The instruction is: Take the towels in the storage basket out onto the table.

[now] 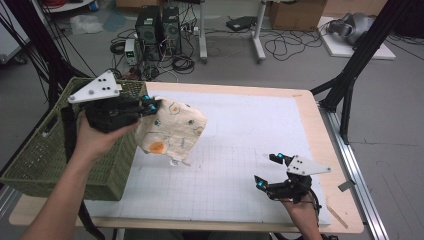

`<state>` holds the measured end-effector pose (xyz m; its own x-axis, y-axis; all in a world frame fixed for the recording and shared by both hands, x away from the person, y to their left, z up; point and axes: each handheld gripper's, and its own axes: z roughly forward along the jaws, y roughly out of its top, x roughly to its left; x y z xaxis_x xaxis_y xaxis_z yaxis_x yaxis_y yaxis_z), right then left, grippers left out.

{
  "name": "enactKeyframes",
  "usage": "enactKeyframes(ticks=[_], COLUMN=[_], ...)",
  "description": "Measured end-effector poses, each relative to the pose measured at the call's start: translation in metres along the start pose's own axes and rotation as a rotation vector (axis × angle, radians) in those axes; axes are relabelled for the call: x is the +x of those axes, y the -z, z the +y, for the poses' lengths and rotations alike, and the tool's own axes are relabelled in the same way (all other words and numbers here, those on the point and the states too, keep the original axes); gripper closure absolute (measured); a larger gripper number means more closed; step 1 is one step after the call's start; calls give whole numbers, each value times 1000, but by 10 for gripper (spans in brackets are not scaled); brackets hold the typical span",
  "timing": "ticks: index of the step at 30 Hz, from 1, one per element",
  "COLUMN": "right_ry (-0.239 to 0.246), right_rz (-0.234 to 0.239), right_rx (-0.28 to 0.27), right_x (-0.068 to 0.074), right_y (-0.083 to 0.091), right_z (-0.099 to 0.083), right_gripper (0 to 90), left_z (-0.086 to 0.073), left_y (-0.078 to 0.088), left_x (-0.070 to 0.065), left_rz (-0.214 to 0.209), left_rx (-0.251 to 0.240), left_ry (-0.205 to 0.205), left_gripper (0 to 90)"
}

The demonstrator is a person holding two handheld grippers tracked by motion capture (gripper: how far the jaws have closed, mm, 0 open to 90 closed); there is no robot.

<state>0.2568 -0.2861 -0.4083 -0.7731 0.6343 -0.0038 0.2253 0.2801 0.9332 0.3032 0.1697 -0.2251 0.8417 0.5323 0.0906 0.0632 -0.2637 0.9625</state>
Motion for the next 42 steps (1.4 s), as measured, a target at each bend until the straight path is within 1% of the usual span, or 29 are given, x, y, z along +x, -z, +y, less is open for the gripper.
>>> enactKeyframes(ticks=[2,4,13,15,19,20,22,26,28,31,32,33,35,41,42], right_ry=[1,-1,-2,2,-7,2,-1,0,-1,-4,2,-2,1,-14,-10], right_rz=[0,-2,-5,-6,-8,-8,-3,-2,-1,-2,-3,0,-1,1,2], right_rx=[-1,-4,-8,-8,-4,-7,-3,-3,-1,0,-1,5,5,5,7], right_x=[0,-1,-2,-2,-3,-3,-3,-3,-4,-5,-5,-5,-6,-7,-8], right_y=[0,1,1,1,1,0,0,0,-1,-1,-2,-2,-3,-6,-7], right_z=[0,0,0,0,0,0,0,0,0,0,0,0,0,1,1], right_gripper=[104,104,104,104,104,104,104,104,104,104,104,104,104,104,104], left_z=[-2,-6,-28,-34,-46,-49,-56,-67,-71,-78,-80,-82,-87,-99,-100], left_y=[-7,-15,-55,-64,-83,-88,-98,-117,-124,-134,-137,-140,-145,-161,-163], left_x=[-3,-6,-20,-22,-25,-26,-27,-29,-29,-28,-27,-27,-26,-23,-22], left_rz=[-10,-18,-68,-81,-103,-108,-116,-128,-127,-128,-125,-123,-119,-112,-110], left_rx=[10,7,47,54,77,84,97,119,128,127,131,140,153,170,173], left_ry=[-6,4,25,35,51,50,65,72,70,89,92,92,105,133,136], left_gripper=[882,882,881,881,880,880,880,879,878,875,873,872,869,859,858])
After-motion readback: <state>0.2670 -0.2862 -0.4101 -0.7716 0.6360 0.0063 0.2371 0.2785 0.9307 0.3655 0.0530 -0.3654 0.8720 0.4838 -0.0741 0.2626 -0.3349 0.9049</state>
